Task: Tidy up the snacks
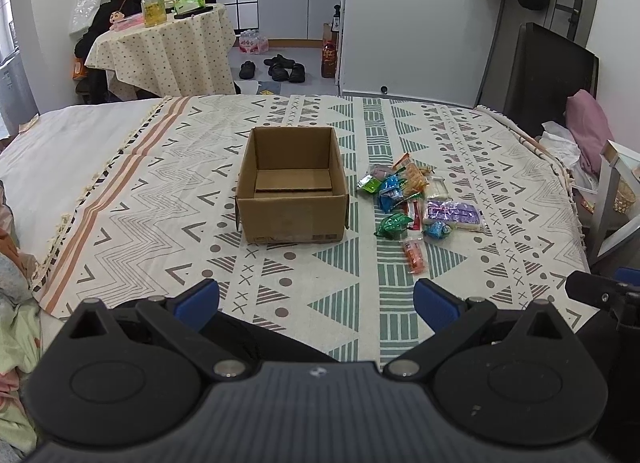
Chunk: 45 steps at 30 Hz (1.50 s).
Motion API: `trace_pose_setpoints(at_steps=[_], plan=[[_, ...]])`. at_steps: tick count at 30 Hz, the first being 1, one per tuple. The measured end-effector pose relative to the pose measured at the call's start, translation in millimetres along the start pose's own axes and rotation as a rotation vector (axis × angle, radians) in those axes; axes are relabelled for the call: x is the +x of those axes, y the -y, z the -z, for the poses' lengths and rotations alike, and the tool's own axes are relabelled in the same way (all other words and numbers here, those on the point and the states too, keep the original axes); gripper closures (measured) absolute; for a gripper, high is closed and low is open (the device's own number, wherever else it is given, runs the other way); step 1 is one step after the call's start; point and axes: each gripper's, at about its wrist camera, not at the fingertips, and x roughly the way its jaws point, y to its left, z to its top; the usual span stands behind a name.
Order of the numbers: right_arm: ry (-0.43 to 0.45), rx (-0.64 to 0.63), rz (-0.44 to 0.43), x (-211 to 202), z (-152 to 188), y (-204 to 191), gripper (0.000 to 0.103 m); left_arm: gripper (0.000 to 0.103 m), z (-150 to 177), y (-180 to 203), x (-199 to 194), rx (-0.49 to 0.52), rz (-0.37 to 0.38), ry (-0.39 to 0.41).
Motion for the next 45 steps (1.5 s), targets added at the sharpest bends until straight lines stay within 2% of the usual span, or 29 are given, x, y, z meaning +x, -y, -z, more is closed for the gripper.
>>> trace_pose_setpoints(at_steps=[45], plan=[[0.004,0.005,0.002,-0.7,-1.9,-0.1,0.0,0.0,-1.4,-0.4,-1.0,-0.031,0.023,0.017]])
